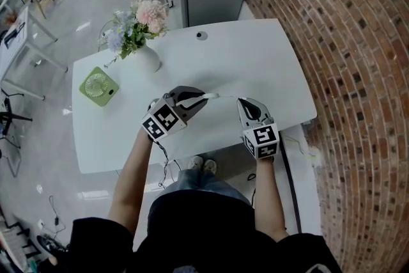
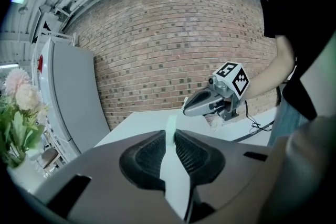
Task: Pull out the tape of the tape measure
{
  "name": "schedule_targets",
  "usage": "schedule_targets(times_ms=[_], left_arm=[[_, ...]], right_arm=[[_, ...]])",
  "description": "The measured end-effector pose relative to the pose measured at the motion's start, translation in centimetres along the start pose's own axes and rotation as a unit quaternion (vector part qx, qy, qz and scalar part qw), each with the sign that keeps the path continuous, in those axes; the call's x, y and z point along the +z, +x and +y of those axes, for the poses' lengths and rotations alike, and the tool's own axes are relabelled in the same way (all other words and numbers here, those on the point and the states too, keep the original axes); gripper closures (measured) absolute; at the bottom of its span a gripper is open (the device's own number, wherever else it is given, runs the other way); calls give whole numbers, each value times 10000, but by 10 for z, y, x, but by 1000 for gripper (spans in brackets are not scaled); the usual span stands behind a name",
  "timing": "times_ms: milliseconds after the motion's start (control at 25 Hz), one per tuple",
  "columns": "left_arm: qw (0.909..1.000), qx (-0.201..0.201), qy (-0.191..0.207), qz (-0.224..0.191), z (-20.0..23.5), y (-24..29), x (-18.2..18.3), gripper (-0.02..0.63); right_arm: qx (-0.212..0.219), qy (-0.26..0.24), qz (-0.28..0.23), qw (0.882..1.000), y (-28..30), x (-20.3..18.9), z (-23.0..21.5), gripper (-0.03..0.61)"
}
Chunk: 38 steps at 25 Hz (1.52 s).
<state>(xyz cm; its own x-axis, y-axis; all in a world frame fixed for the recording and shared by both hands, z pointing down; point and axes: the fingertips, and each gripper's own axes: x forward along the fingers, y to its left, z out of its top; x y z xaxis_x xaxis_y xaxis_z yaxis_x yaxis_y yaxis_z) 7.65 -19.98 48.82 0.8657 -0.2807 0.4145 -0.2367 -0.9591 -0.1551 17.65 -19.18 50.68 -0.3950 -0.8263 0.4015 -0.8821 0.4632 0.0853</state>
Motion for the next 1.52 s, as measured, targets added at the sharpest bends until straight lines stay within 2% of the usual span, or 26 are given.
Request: schedule_targets(times_ms=[720,1000,1520], left_arm=[[9989,194,-156,404,12,-20,-41,543],[9976,225,-188,622,17,-28,-58,543],[9961,295,-290,782,28,-35,-75,543]], right_arm=[[-927,-12,251,9954,-23,-28,-60,575],[-1132,2,318,9931,-28,-35,-80,575],[-1380,44,451,9894,-34,-49,-109,575]])
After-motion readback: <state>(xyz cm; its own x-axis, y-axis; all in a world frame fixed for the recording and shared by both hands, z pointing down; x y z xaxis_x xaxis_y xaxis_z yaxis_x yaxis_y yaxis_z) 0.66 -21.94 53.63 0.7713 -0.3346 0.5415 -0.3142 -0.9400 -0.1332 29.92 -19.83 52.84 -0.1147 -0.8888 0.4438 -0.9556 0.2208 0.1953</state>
